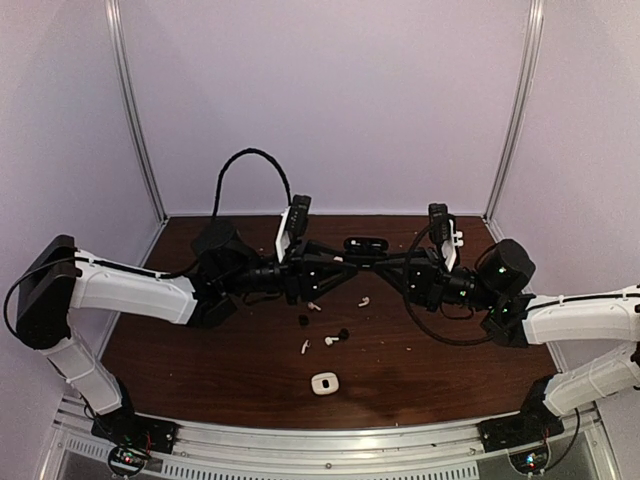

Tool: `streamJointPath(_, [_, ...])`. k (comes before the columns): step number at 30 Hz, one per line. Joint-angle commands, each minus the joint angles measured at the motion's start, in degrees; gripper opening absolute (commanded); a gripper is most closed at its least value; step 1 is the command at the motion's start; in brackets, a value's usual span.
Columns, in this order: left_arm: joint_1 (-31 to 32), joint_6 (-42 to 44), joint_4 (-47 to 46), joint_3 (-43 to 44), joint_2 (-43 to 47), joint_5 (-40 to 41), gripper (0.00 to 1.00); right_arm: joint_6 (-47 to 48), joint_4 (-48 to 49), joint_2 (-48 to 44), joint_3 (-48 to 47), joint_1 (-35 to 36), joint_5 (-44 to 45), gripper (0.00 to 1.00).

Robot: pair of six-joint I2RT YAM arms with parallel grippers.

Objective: Insert the wireless bluetooth earbuds into the charging case
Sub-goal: Pass from the right arm to the left

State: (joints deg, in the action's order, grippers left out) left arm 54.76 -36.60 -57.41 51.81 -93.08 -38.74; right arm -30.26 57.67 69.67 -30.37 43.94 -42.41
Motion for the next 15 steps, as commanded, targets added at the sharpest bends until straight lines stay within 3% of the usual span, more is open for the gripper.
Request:
streamJointPath(1, [0.17,-0.31,-3.58,1.63,-0.51,-0.18,0.34,-0.72,1.91,0.03,0.79,-0.19,-0.35,0.0])
streamJointPath(8, [0.17,-0.85,-4.28,2.06,-0.89,-0.32,0.32,-1.24,2.75,0.03,1.12,-0.19,-0.69,0.0])
streamJointPath(15, [0.17,-1.73,-6.36,2.02,-1.68,-1.86,0.19,-1.36,2.8,-0.02,1.65,-0.23,-0.52,0.0])
